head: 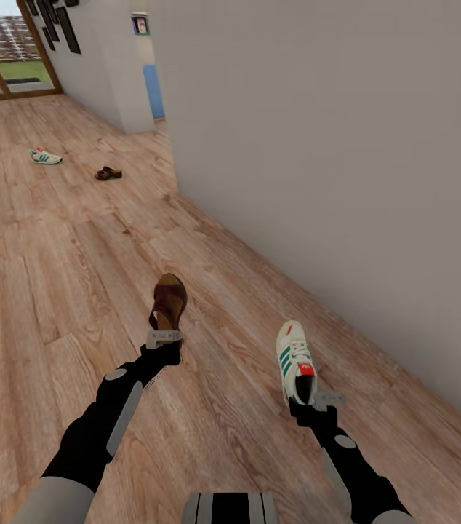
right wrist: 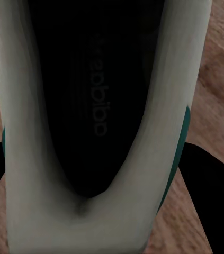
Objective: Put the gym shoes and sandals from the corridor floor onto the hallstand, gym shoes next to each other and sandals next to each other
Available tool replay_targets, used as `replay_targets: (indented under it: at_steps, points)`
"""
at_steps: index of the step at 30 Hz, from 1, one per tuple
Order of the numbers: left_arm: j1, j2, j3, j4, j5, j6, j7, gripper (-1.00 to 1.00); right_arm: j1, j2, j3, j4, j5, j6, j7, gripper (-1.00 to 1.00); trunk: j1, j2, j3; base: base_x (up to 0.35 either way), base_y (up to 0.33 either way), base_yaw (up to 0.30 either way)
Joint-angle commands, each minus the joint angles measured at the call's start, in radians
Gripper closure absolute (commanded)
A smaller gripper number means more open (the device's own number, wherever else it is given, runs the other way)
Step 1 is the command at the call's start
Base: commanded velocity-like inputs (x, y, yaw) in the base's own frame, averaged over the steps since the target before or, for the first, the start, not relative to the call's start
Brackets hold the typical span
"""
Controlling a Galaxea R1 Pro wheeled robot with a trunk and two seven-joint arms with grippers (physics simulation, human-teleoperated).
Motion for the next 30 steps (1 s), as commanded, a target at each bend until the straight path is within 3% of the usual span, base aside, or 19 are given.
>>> replay_targets:
  at_steps: [1,7,11,14,21,30]
  points:
    - [0.0,0.01,0.0,-0.002,0.006,0.007,-0.002,1.0,0.001,0.001,-0.002,0.001,-0.002,-0.002,0.0,1.0,-0.001,0.0,0.005,0.0,0.0,0.0]
    - [0.0,0.021,0.004,-0.003,0.006,0.006,-0.002,1.0,0.002,0.0,0.017,-0.001,0.009,0.029,0.001,1.0,-0.003,0.001,0.038,0.0,0.0,0.0]
    - [0.002,0.023,0.004,-0.002,0.006,0.005,-0.001,1.0,0.002,0.001,0.084,-0.001,0.009,0.045,0.002,1.0,-0.005,0.002,0.06,0.0,0.0,0.0]
    - [0.003,0.024,0.004,-0.002,0.005,0.005,-0.001,1.0,0.002,0.001,0.104,-0.001,0.009,0.047,0.002,1.0,-0.006,0.003,0.077,0.0,0.0,0.0]
    - [0.003,0.024,0.006,-0.002,0.006,0.005,-0.001,1.0,0.002,0.001,0.111,0.001,0.004,0.047,0.003,1.0,-0.01,0.005,0.116,0.0,0.0,0.0]
    - [0.003,0.024,0.057,-0.002,0.006,0.006,-0.001,1.0,0.002,0.001,0.111,0.001,0.001,0.047,0.003,1.0,-0.014,0.007,0.165,0.0,0.0,0.0]
